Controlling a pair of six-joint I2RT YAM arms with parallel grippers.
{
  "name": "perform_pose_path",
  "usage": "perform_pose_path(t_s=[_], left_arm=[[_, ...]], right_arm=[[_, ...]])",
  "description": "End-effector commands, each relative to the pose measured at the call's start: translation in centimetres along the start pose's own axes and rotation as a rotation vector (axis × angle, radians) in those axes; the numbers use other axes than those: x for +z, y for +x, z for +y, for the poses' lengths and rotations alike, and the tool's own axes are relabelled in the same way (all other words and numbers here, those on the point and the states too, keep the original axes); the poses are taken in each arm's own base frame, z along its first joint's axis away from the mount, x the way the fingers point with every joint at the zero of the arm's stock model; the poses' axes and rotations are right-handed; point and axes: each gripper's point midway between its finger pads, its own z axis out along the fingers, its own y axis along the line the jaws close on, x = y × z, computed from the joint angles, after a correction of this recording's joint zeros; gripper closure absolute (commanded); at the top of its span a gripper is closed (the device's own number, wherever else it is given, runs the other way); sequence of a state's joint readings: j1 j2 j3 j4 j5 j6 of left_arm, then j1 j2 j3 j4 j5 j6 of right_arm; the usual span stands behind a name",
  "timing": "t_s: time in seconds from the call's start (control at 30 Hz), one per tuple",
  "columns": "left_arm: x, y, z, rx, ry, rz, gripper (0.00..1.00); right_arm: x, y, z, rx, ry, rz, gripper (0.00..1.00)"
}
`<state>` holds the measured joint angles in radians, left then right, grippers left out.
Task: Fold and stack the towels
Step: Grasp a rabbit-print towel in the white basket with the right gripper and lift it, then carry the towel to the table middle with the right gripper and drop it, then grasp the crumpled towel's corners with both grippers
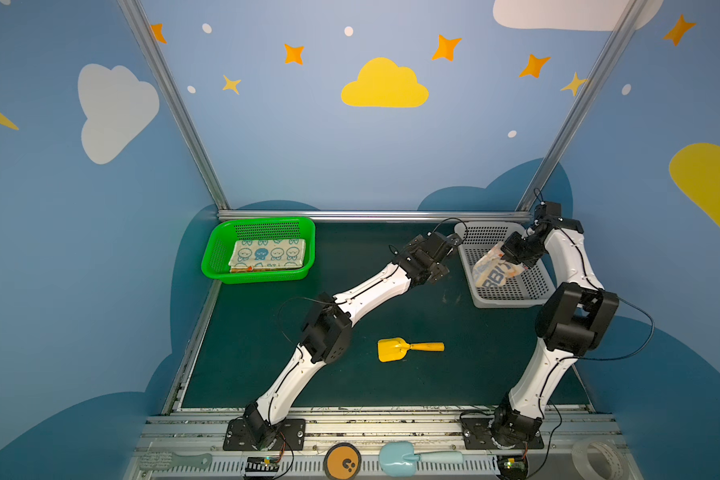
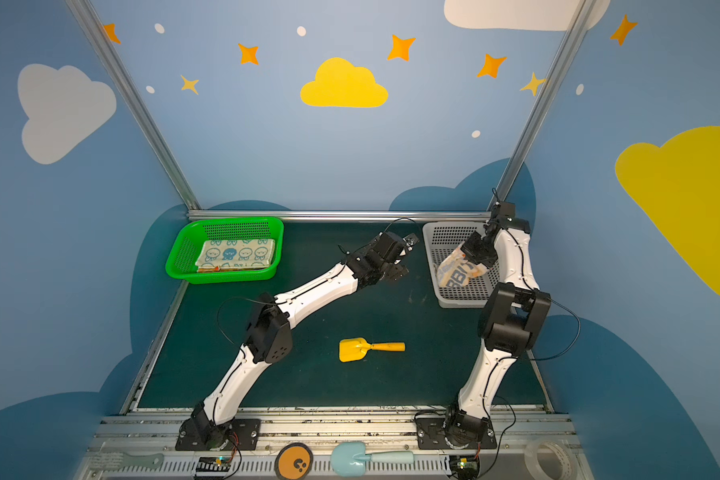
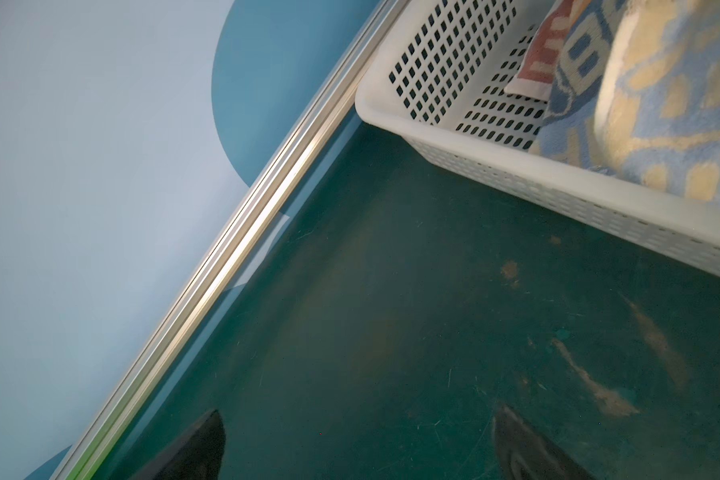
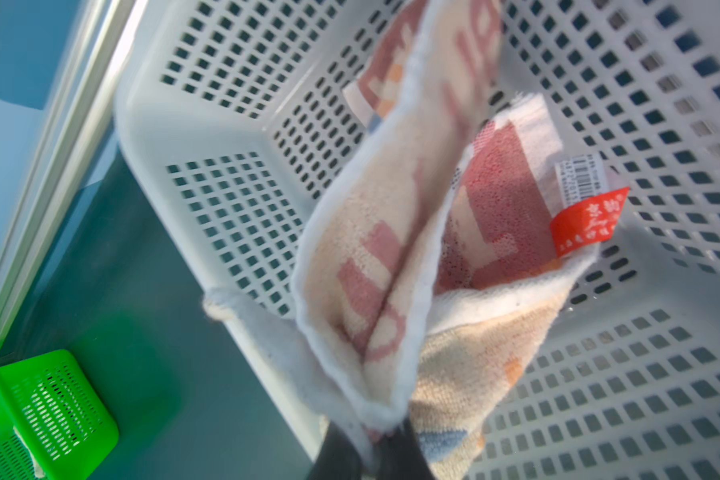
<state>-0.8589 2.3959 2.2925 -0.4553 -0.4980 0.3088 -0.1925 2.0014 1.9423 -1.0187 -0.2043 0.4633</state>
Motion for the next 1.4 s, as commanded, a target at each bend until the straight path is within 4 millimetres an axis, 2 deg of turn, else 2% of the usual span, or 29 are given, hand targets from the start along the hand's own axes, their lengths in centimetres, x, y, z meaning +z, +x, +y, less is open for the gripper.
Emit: perform_pose_path(t_s=[0.0, 0.13, 0.23, 0.3, 0.4, 0.53, 0.6, 0.63, 0.73, 0.83, 0.93, 1.0, 1.1, 1.17, 1.2, 1.27, 1.37], left_arm=[[-3.6, -2.7, 5.7, -0.104, -0.07, -0.065, 0.0], [-5.8, -2.2, 9.8, -0.21, -0.093, -0.057, 0.01], [-8.1, -1.9, 12.5, -0.264, -0.128, -0.086, 0.01], [-9.8, -1.3, 14.1, -0.304, -0.15, -0.106, 0.01], [-12.7, 0.1, 16.5, -0.382, -0.182, -0.123, 0.01], [-15.5, 3.1, 18.6, -0.481, -0.212, -0.127, 0.01], [-16.5, 4.9, 19.3, -0.536, -0.213, -0.12, 0.01], [-16.8, 5.8, 19.5, -0.564, -0.211, -0.114, 0.01], [-17.3, 8.4, 19.6, -0.619, -0.214, -0.082, 0.01], [-17.3, 10.7, 19.0, -0.653, -0.201, -0.048, 0.01], [-16.8, 12.6, 18.2, -0.659, -0.188, -0.002, 0.01], [-16.4, 13.8, 17.5, -0.655, -0.179, 0.034, 0.01], [-15.5, 15.4, 16.1, -0.662, -0.148, 0.083, 0.01], [-14.8, 16.7, 15.2, -0.67, -0.135, 0.127, 0.01], [-14.5, 17.5, 14.7, -0.683, -0.129, 0.151, 0.01], [-13.9, 18.7, 13.8, -0.717, -0.103, 0.185, 0.01], [-13.1, 20.6, 12.3, -0.774, -0.066, 0.228, 0.01]], right_arm=[[-3.3, 1.3, 4.3, -0.095, -0.064, -0.014, 1.0], [-6.8, 3.2, 9.9, -0.229, -0.158, -0.054, 1.0], [-9.6, 5.3, 14.5, -0.376, -0.254, -0.1, 1.0], [-11.6, 7.4, 18.0, -0.495, -0.338, -0.136, 1.0], [-14.8, 10.7, 22.2, -0.642, -0.46, -0.203, 1.0], [-17.7, 13.9, 25.5, -0.679, -0.568, -0.292, 1.0], [-17.9, 15.2, 26.6, -0.689, -0.629, -0.267, 1.0], [-17.5, 15.6, 27.1, -0.685, -0.649, -0.247, 1.0], [-14.3, 17.0, 28.1, -0.684, -0.646, -0.162, 1.0], [-9.2, 18.0, 28.2, -0.661, -0.614, -0.072, 1.0], [-3.1, 18.8, 27.0, -0.636, -0.534, 0.037, 0.98], [1.0, 18.8, 25.4, -0.615, -0.449, 0.097, 0.83], [4.9, 18.4, 22.4, -0.554, -0.326, 0.181, 0.62], [5.4, 18.5, 21.2, -0.518, -0.274, 0.246, 0.53], [5.4, 18.9, 21.0, -0.53, -0.266, 0.263, 0.46], [5.1, 19.7, 21.0, -0.569, -0.261, 0.273, 0.31], [4.4, 21.7, 21.3, -0.633, -0.273, 0.285, 0.19]])
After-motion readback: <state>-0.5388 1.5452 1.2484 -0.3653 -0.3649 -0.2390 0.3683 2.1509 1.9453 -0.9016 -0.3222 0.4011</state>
